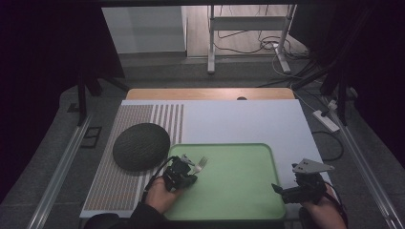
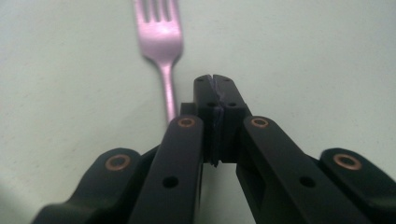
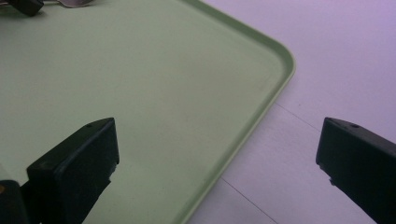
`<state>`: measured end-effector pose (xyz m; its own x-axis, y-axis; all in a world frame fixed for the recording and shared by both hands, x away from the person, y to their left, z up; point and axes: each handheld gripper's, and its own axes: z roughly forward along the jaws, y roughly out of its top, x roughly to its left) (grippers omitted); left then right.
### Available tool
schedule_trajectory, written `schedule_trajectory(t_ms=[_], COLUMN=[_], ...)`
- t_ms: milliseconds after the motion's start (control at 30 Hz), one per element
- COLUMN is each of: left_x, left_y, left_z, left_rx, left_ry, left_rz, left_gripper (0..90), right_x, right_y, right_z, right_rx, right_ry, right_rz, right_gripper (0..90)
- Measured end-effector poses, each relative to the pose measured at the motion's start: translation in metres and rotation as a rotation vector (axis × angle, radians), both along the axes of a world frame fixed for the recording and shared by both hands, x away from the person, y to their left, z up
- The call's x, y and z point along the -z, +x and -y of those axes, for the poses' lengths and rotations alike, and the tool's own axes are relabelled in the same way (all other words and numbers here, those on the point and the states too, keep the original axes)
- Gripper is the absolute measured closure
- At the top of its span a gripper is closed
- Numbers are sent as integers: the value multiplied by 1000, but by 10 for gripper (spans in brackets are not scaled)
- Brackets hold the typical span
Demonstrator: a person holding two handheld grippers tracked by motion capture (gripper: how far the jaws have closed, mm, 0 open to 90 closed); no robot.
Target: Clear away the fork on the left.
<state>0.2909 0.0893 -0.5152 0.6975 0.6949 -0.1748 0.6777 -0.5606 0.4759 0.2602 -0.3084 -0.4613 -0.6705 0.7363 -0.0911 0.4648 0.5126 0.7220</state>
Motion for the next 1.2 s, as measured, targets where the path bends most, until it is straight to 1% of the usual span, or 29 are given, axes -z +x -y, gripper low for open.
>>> schedule_trajectory(t_ms=[33,100,200,267,400,533,700,767,800,833,900,1000,1033,1067,1100,1133,1167,1200], left_x=[0,1,0,0,0,1,1,1,1,1,-1,-5,-6,-7,-7,-8,-9,-9], left_y=[1,2,3,3,6,7,9,8,8,8,7,5,4,4,4,4,3,3], left_z=[-3,-9,-18,-24,-34,-41,-47,-48,-48,-48,-48,-48,-49,-50,-51,-52,-53,-54], left_rx=[-11,-33,-62,-82,-115,-135,-159,-160,-158,-157,-147,-145,-147,-144,-142,-139,-137,-138], left_ry=[4,1,16,25,26,12,-5,-9,-12,-15,-24,-45,-47,-52,-67,-89,-113,-122], left_rz=[6,0,6,2,-7,-23,-39,-40,-40,-37,-18,15,25,30,28,23,20,24], left_gripper=[888,888,888,887,887,882,880,869,858,826,813,750,674,640,604,604,515,515], right_x=[0,0,0,0,0,0,0,0,0,0,0,0,0,0,0,0,0,0], right_y=[0,0,1,1,1,1,1,1,1,1,1,1,1,1,1,1,1,1], right_z=[0,0,-1,-2,-1,-1,-2,-2,-2,-2,-2,-2,-2,-1,-1,-1,-2,-2], right_rx=[0,-3,-10,-13,-17,-18,-20,-21,-21,-22,-22,-22,-21,-22,-22,-22,-21,-21], right_ry=[0,2,-1,-5,4,6,-2,-4,-4,-3,-2,-1,2,3,3,3,3,3], right_rz=[0,1,0,1,1,2,1,0,0,1,1,-1,0,0,0,0,-1,-1], right_gripper=[0,0,0,0,0,0,0,0,0,0,0,0,0,0,0,0,0,0])
